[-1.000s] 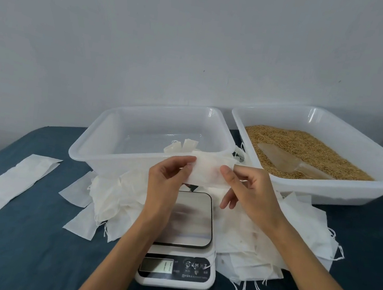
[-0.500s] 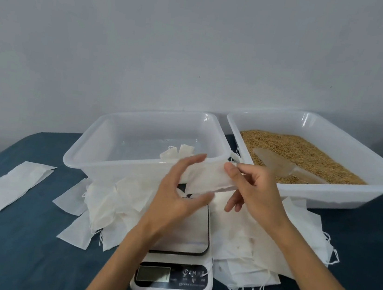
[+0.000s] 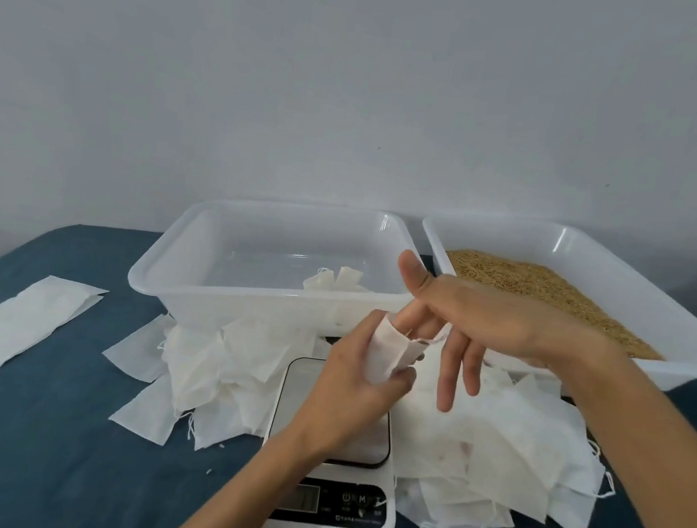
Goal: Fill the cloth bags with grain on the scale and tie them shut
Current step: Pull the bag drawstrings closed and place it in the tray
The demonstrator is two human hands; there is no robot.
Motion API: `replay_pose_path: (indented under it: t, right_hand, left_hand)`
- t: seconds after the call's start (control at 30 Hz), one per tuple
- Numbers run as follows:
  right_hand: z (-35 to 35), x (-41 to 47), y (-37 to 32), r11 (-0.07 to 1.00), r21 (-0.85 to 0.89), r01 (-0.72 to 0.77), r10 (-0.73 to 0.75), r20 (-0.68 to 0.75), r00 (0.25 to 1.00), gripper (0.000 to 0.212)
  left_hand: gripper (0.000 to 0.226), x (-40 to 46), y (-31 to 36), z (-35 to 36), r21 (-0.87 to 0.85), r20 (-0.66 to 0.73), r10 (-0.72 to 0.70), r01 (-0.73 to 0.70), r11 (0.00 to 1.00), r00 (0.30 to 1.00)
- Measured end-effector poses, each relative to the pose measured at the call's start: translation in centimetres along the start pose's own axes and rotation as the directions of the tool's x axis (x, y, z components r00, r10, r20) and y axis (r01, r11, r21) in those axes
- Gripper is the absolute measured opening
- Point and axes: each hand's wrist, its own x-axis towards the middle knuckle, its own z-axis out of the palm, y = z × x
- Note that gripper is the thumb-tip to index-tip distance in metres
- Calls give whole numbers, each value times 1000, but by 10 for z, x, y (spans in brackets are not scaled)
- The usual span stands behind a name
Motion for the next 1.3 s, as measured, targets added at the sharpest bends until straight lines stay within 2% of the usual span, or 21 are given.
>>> replay_pose_path:
  t: [0.03, 0.1, 0.17, 0.23, 0.27, 0.33, 0.4, 0.47, 0.57, 0.63, 0.73, 0.8, 0.87, 0.93, 0.97, 1.03, 1.13, 1.2, 1.3]
  right_hand:
    - [-7, -3, 0, 1000, 17, 12, -11, -51, 999, 100]
    - [-31, -10, 9, 996, 69, 49, -31, -248, 968, 96]
    - [-61, -14, 36, 998, 39, 41, -17, -487, 873, 78]
    - [-92, -10, 82, 984, -97, -148, 52, -641, 766, 53]
    - [-104, -7, 107, 933, -178, -314, 127, -655, 745, 46]
    - [-114, -1, 153, 762, -296, -575, 327, -591, 737, 51]
    - [-116, 3, 185, 680, -339, -650, 424, -542, 726, 56]
    - [-114, 7, 202, 694, -351, -628, 401, -535, 743, 49]
    - [-107, 18, 207, 745, -414, -523, 287, -509, 811, 23]
    - [-104, 23, 209, 752, -439, -491, 222, -532, 817, 21]
    - [-111, 21, 212, 720, -439, -537, 146, -661, 736, 11]
    - [-117, 16, 215, 678, -441, -588, 80, -751, 655, 16]
    - [-124, 12, 218, 564, -480, -672, 29, -801, 597, 23]
    - [-129, 11, 221, 445, -503, -741, 37, -816, 577, 29]
    - [-129, 11, 222, 426, -509, -748, 52, -811, 582, 31]
    - [-125, 15, 222, 481, -529, -700, 56, -778, 626, 30]
    - [-116, 24, 222, 672, -501, -545, 45, -708, 705, 21]
    - [-113, 28, 222, 766, -424, -483, 76, -687, 723, 20]
    - [-115, 27, 227, 843, -281, -458, 164, -676, 718, 27]
  left_hand:
    - [30, -1, -2, -2, -42, -2, -22, 22, 999, 1000]
    - [30, -3, -7, -9, -82, -3, -54, 53, 995, 999]
    - [31, -6, -12, -16, -106, -3, -66, 66, 992, 998]
    - [33, -7, -15, -19, -123, -3, -73, 72, 990, 997]
    - [33, -7, -15, -18, -128, -5, -83, 81, 988, 997]
    - [31, -6, -16, -17, -126, -16, -101, 98, 987, 995]
    - [29, -5, -17, -16, -127, -31, -104, 99, 987, 994]
    - [29, -5, -18, -17, -142, -44, -110, 102, 985, 993]
    - [30, -4, -20, -17, -158, -54, -124, 114, 981, 991]
    - [31, -4, -22, -17, -165, -67, -127, 114, 980, 990]
    - [32, -2, -24, -18, -180, -94, -126, 108, 978, 988]
    - [30, -1, -25, -19, -193, -107, -131, 108, 975, 986]
    - [29, -1, -26, -19, -201, -114, -134, 109, 974, 984]
    - [26, 0, -27, -19, -192, -121, -133, 108, 975, 984]
    - [25, 0, -27, -19, -187, -122, -134, 110, 976, 984]
    - [25, 0, -27, -20, -185, -122, -135, 111, 976, 983]
    - [29, 0, -27, -20, -201, -120, -139, 113, 973, 983]
    - [30, 0, -26, -20, -205, -120, -133, 107, 973, 984]
    - [24, -1, -26, -19, -198, -132, -132, 105, 975, 982]
